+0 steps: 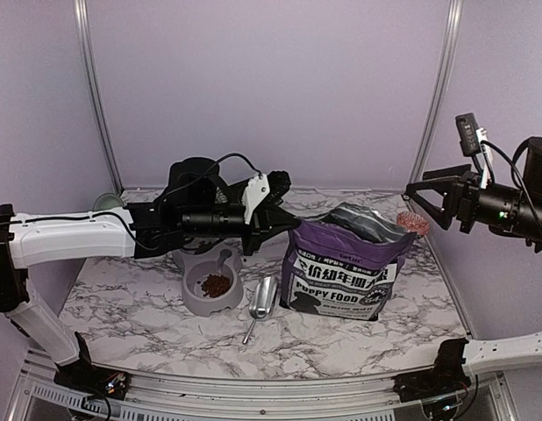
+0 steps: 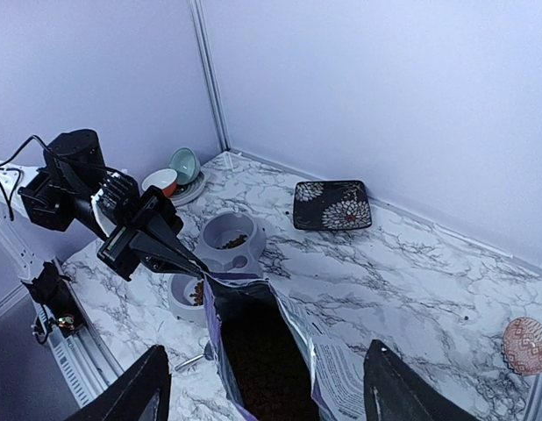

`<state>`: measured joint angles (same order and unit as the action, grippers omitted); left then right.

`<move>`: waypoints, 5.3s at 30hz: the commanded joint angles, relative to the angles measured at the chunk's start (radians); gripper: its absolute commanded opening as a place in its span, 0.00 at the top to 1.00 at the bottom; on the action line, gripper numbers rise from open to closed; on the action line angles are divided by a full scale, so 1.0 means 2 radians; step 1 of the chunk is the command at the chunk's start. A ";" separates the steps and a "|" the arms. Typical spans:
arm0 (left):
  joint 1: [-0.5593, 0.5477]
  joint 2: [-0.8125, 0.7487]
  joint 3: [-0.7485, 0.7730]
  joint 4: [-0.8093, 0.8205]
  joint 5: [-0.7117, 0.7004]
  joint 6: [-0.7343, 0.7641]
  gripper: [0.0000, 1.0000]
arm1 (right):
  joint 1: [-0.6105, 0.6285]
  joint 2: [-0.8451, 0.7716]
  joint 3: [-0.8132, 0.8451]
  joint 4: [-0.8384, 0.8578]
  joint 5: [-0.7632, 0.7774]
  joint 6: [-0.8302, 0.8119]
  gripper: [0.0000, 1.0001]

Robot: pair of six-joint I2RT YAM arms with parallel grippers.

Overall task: Serve the pet food
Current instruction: Pass from the right arm to the left, then close the pet food bag at the center of the board, then press the seal on the pet food bag.

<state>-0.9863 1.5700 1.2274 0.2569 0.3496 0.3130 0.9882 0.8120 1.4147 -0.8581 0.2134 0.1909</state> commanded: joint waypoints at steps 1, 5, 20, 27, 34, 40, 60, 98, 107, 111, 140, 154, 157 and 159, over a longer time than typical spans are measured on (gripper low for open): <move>0.011 -0.049 0.024 0.040 0.006 0.000 1.00 | 0.002 -0.019 -0.024 0.015 -0.048 -0.028 0.28; 0.011 -0.050 0.030 0.023 0.013 0.001 1.00 | 0.001 -0.010 -0.039 0.014 -0.103 -0.047 0.29; 0.038 -0.092 -0.017 0.008 0.017 0.011 1.00 | 0.002 -0.079 -0.119 0.024 -0.037 -0.084 0.33; 0.044 -0.098 -0.021 0.008 0.027 0.020 1.00 | 0.001 -0.072 -0.156 0.029 -0.073 -0.091 0.36; 0.045 -0.106 -0.033 0.008 0.033 0.035 1.00 | 0.002 -0.060 -0.189 0.066 -0.057 -0.109 0.38; 0.045 -0.120 -0.051 0.006 0.043 0.052 1.00 | 0.001 -0.071 -0.184 0.054 -0.015 -0.125 0.38; 0.044 -0.144 -0.087 -0.001 0.104 0.091 1.00 | 0.001 -0.049 -0.205 0.093 -0.065 -0.260 0.48; 0.031 -0.155 -0.088 -0.049 0.097 0.126 1.00 | -0.101 0.056 -0.131 0.019 -0.161 -0.348 0.52; 0.031 -0.149 -0.070 -0.062 0.064 0.108 1.00 | -0.104 0.036 -0.133 0.019 -0.161 -0.347 0.91; 0.031 -0.142 -0.053 -0.083 0.054 0.101 1.00 | -0.103 0.026 -0.145 0.018 -0.163 -0.341 1.00; -0.033 -0.106 0.071 -0.211 -0.006 0.112 0.43 | -0.105 0.000 -0.139 0.025 -0.162 -0.303 1.00; -0.090 0.084 0.261 -0.270 0.039 0.098 0.46 | -0.105 -0.036 -0.150 0.043 -0.200 -0.291 1.00; -0.095 0.122 0.312 -0.296 0.044 0.100 0.47 | -0.105 -0.039 -0.150 0.038 -0.202 -0.293 1.00; -0.100 0.143 0.337 -0.315 0.045 0.104 0.48 | -0.104 -0.039 -0.148 0.034 -0.201 -0.295 1.00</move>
<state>-1.1675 1.7988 1.7908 -0.2745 0.4019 0.5060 0.7895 0.7769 1.0752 -0.8795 -0.1699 -0.4183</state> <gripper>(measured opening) 0.528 0.007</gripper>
